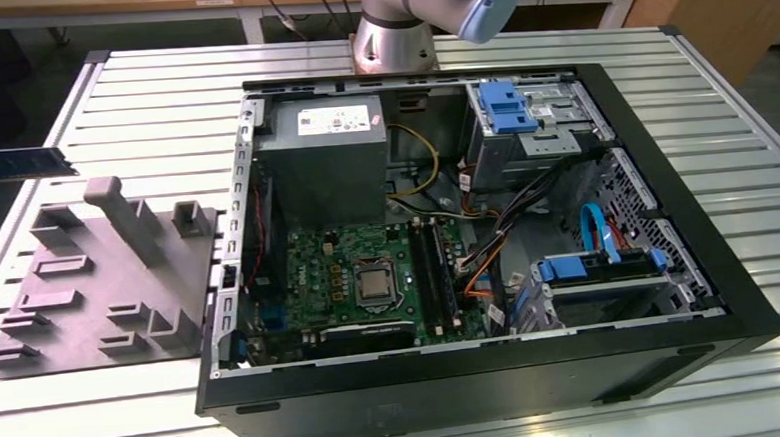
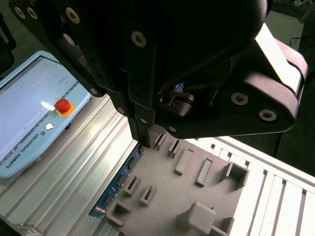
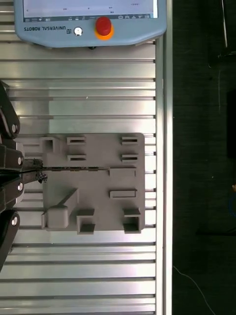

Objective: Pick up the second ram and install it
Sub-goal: 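Pick up the second ram and move it above second insertion slot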

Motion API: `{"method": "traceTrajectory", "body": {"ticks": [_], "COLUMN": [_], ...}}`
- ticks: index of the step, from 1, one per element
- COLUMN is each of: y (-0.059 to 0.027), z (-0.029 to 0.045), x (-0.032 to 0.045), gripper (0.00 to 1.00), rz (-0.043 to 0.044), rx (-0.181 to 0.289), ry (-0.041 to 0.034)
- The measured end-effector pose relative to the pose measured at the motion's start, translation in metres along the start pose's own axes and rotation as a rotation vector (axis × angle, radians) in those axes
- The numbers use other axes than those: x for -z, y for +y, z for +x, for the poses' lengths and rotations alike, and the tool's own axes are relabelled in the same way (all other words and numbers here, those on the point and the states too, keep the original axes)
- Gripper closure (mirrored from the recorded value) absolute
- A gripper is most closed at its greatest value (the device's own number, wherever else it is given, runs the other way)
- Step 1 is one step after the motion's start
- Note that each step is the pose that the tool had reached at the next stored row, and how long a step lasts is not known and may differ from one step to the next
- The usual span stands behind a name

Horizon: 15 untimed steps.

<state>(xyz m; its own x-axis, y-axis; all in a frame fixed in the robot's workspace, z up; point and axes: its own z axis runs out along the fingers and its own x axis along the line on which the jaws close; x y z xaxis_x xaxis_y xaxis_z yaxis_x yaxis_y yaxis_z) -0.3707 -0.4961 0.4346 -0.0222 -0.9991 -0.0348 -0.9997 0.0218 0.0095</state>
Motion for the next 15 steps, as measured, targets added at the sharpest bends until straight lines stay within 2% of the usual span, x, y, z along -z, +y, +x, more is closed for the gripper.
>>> {"method": "traceTrajectory", "body": {"ticks": [8, 15], "y": [-0.021, -0.0452], "z": [-0.0003, -0.0002], "x": [0.0002, 0.0005], "gripper": [0.89, 0.89], "rz": [-0.0011, -0.0032], "rx": [0.0, 0.0], "ry": [0.0001, 0.0001]}}
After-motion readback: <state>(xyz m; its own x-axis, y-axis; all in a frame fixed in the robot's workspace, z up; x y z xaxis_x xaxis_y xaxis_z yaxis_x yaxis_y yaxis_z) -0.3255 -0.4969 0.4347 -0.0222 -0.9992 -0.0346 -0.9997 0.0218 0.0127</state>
